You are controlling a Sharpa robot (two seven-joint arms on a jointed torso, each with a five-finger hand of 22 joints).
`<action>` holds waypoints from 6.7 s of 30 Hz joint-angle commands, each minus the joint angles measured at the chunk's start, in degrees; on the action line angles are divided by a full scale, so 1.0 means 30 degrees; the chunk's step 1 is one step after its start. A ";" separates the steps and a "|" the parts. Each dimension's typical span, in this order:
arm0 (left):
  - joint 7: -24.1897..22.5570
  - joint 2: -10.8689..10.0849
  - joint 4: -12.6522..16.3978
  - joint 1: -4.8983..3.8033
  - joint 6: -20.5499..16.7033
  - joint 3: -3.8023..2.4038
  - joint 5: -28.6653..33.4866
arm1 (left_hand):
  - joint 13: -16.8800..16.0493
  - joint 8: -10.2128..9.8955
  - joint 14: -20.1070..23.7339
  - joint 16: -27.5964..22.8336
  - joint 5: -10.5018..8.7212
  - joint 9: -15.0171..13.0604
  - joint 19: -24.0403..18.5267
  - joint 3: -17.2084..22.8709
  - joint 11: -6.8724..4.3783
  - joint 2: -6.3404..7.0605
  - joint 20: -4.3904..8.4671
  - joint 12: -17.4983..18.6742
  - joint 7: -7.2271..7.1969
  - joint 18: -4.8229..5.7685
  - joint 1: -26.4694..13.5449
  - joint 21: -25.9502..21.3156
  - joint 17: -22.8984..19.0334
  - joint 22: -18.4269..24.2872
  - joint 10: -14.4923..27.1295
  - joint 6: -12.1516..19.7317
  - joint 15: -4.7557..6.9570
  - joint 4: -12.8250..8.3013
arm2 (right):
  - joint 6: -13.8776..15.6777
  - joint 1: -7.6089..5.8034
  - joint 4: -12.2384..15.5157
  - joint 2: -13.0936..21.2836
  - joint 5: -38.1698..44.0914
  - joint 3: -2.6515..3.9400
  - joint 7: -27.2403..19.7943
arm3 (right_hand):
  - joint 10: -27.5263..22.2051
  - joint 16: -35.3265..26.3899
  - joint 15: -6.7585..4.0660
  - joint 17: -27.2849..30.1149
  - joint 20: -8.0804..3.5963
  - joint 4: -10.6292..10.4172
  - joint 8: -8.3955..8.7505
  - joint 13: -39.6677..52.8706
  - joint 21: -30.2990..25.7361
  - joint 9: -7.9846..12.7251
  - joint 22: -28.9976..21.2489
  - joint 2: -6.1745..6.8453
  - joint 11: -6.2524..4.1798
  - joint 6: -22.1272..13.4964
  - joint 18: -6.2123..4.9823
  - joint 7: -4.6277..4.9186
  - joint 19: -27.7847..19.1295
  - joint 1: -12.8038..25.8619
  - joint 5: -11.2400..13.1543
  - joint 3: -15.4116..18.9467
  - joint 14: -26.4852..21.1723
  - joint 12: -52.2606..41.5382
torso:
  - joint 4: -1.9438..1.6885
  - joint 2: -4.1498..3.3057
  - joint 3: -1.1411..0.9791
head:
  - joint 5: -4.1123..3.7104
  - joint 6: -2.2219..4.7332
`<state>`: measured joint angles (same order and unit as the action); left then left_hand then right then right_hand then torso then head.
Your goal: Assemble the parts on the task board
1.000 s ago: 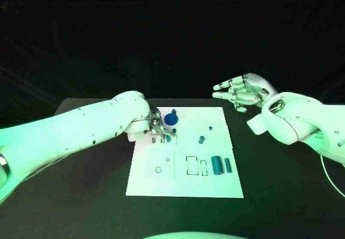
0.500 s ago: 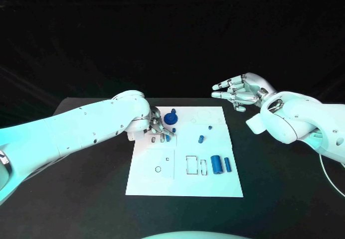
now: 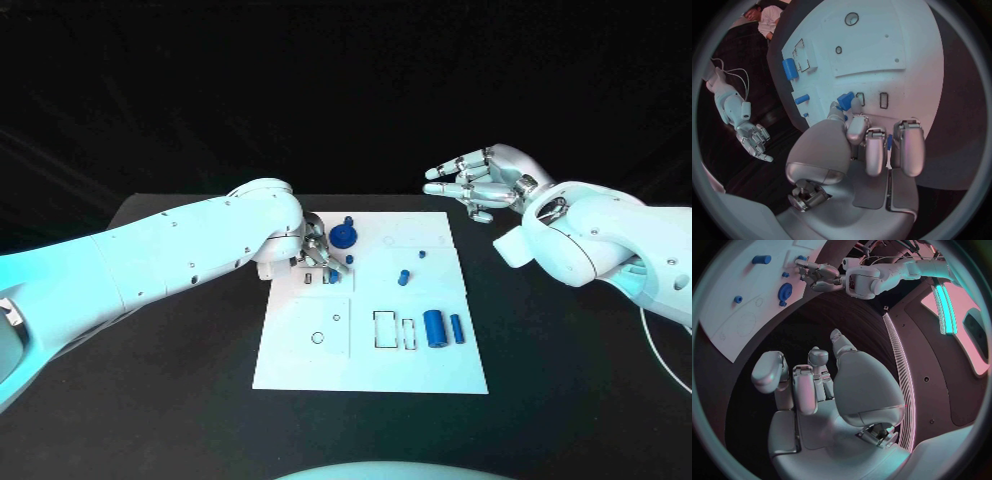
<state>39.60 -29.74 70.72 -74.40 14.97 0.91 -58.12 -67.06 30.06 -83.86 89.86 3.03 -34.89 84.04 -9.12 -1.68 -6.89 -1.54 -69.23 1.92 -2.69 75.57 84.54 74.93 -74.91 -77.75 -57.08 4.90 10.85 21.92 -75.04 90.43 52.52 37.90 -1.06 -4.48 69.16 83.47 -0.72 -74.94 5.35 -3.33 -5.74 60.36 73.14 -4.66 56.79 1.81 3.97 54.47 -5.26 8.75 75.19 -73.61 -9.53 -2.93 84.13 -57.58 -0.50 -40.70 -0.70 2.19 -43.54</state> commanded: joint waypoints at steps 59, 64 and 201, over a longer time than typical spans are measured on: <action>-0.2769 -0.3070 0.3203 0.1184 -0.4724 0.0031 -0.1276 | 0.0073 -0.0684 -0.2046 0.0046 0.0610 -0.1765 0.0982 1.4990 -0.0075 0.4416 0.0082 0.0568 0.0111 0.0387 -0.1239 0.0516 0.5022 -0.2923 -0.0414 0.0109 0.0050 -0.3574 | -0.0496 0.0034 -0.0238 -0.0055 -0.0098 -0.0070 -0.0270 | 0.0130 -0.0106 -0.0019 -0.1701 -0.0046 -0.0349 -0.0227 0.0022 -0.0122 -0.0019 -0.0066 -0.0395 -0.0118 0.0019 -0.0362 -0.0049 -0.0155 0.0280 -0.0191 0.0428 0.1134 -0.0148 | 0.0030 -0.0045 -0.0006 | 0.0274 -0.0202; -0.2438 -0.2992 0.3053 0.1197 -0.4030 0.0031 -0.1319 | 0.0065 -0.0685 -0.2046 0.0046 0.0610 -0.1769 0.0985 1.5014 -0.0076 0.4423 0.0083 0.0561 0.0111 0.0388 -0.1247 0.0520 0.5022 -0.2930 -0.0421 0.0106 0.0050 -0.3576 | -0.0504 0.0035 -0.0241 -0.0057 -0.0100 -0.0071 -0.0272 | 0.0130 -0.0106 -0.0019 -0.1701 -0.0046 -0.0349 -0.0227 0.0022 -0.0122 -0.0019 -0.0066 -0.0395 -0.0118 0.0019 -0.0362 -0.0049 -0.0155 0.0280 -0.0191 0.0428 0.1134 -0.0148 | 0.0012 -0.0042 0.0002 | 0.0295 -0.0259; -0.2781 0.1385 -0.6433 -0.0856 0.1135 -0.0081 -0.1822 | 0.1174 -0.1524 -0.2046 0.0046 0.0099 -0.0912 0.1015 0.1636 0.0129 0.2654 -0.0098 0.1262 0.0251 0.0387 -0.2912 0.0388 0.5022 -0.3140 0.0223 -0.0290 -0.0108 0.1745 | -0.0711 0.0089 -0.0877 -0.0489 -0.0388 -0.0127 -0.0680 | -0.0173 -0.0348 0.0035 -0.1420 -0.0007 -0.0790 -0.0307 -0.0352 -0.0531 0.0043 -0.0678 -0.0454 -0.0051 -0.0301 -0.0459 0.0012 -0.0404 0.0496 -0.0216 0.1351 0.1049 0.0062 | 0.0140 -0.0245 0.0084 | 0.0582 0.0049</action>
<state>32.04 -25.65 51.23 -76.95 16.38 0.68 -63.14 -63.48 25.20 -83.98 89.86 3.08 -37.68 84.04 -3.93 -1.23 1.42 -1.55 -65.25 2.65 -1.81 66.86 85.42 74.90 -74.90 -76.69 -57.44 4.58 16.09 20.64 -74.82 87.79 51.14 36.62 -1.45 -5.95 68.96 82.70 -0.72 -74.91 5.34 -5.61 -6.41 59.37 71.88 -4.61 54.85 0.60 3.77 54.10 -6.15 8.72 74.38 -72.40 -9.97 0.78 84.13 -57.60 -0.12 -41.43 -0.42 3.88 -43.40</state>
